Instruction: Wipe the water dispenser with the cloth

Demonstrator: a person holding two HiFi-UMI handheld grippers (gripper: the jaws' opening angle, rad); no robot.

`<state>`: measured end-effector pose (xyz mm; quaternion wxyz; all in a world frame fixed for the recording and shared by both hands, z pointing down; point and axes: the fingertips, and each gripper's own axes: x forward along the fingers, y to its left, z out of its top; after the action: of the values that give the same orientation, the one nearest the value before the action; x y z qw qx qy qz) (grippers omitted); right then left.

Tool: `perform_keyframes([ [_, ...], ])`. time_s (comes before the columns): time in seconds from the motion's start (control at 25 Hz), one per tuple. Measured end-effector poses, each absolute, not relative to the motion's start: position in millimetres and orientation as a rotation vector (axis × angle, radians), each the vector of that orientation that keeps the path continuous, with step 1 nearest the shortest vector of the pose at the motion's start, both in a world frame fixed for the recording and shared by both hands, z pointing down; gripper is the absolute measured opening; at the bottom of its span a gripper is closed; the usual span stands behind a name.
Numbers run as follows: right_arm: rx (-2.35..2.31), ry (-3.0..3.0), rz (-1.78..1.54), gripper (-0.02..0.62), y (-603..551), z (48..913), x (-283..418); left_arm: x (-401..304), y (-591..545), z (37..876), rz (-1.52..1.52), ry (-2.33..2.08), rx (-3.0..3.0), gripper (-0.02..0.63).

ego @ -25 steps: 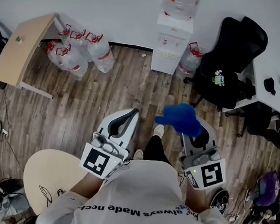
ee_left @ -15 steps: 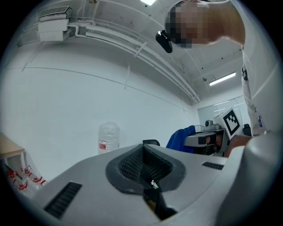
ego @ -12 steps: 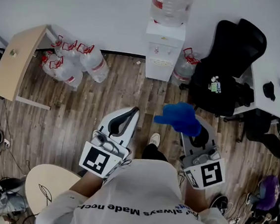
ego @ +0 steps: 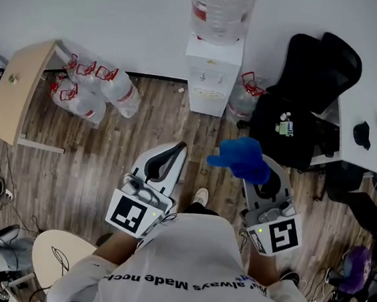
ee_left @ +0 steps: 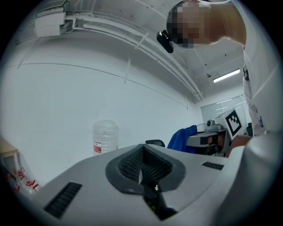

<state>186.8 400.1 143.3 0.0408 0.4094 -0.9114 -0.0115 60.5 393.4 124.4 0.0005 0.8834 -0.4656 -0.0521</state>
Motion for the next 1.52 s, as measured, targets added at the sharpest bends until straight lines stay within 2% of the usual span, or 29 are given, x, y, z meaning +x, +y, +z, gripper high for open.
perform_keyframes([
  [0.28, 1.227, -2.801, -0.002, 0.083, 355.1, 148.7, 206.9, 79.5, 348.9, 127.7, -0.157, -1.495, 2.745, 0.018],
  [0.76, 1.184, -2.810, 0.014, 0.083, 290.7, 158.5, 194.2, 69.5, 286.9, 139.0, -0.155, -1.512, 2.722, 0.018],
  [1.52, 1.204, -2.783, -0.006, 0.083, 123.5, 146.3, 97.1, -24.8, 115.8, 126.8, -0.192, -1.477, 2.747, 0.018],
])
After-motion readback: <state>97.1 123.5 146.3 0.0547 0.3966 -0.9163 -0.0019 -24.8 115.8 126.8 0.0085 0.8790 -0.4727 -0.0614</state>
